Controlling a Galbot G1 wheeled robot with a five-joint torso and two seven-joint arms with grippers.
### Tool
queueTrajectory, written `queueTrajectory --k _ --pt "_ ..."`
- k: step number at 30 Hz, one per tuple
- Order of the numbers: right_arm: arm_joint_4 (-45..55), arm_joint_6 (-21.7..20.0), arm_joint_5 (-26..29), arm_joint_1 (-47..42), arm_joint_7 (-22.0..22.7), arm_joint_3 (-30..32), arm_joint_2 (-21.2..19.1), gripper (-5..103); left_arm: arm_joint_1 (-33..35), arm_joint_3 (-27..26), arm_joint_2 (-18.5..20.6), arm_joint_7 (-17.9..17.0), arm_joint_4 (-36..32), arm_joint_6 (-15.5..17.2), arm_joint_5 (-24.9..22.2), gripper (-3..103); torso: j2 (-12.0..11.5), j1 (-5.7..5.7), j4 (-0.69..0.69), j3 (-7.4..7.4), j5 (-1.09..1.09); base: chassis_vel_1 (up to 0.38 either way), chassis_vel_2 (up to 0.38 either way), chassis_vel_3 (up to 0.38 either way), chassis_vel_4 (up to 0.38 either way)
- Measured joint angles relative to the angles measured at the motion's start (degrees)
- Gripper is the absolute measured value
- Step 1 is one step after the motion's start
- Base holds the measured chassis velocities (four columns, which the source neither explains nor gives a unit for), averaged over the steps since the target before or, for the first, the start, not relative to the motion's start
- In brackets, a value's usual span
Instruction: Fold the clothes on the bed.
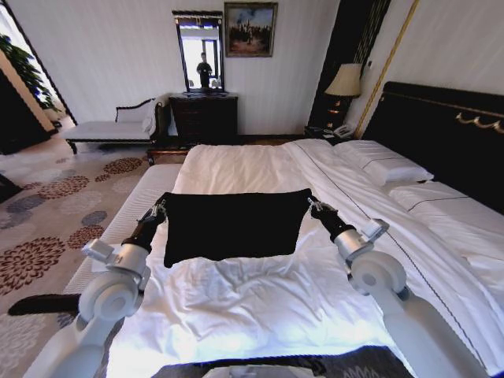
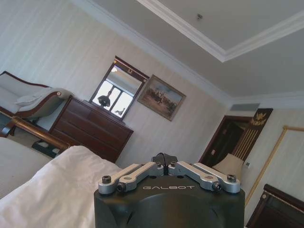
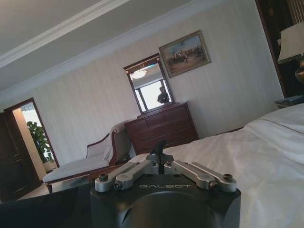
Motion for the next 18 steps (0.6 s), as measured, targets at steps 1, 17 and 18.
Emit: queueTrajectory --k 1,17,18 --pt "0.00 0.00 0.00 0.00 0.00 0.00 0.00 0 0.00 0.00 0.00 0.00 0.00 0.00 0.00 0 0.00 0.00 0.00 0.00 0.00 0.000 0.000 0.000 0.000" --pt "12.21 -0.34 0.28 -16.43 -1.60 9.71 4.05 0 20.22 -3.99 -4.57 0.88 -8.49 -0.89 5.81 0 0.00 0.00 0.00 0.00 0.00 0.000 0.000 0.000 0.000" --pt "12.84 -0.40 0.34 -17.11 -1.62 10.18 4.12 0 21.56 -3.98 -4.90 0.67 -8.49 -0.92 5.99 0 0.00 -0.01 -0.01 -0.01 0.00 0.000 0.000 0.000 0.000"
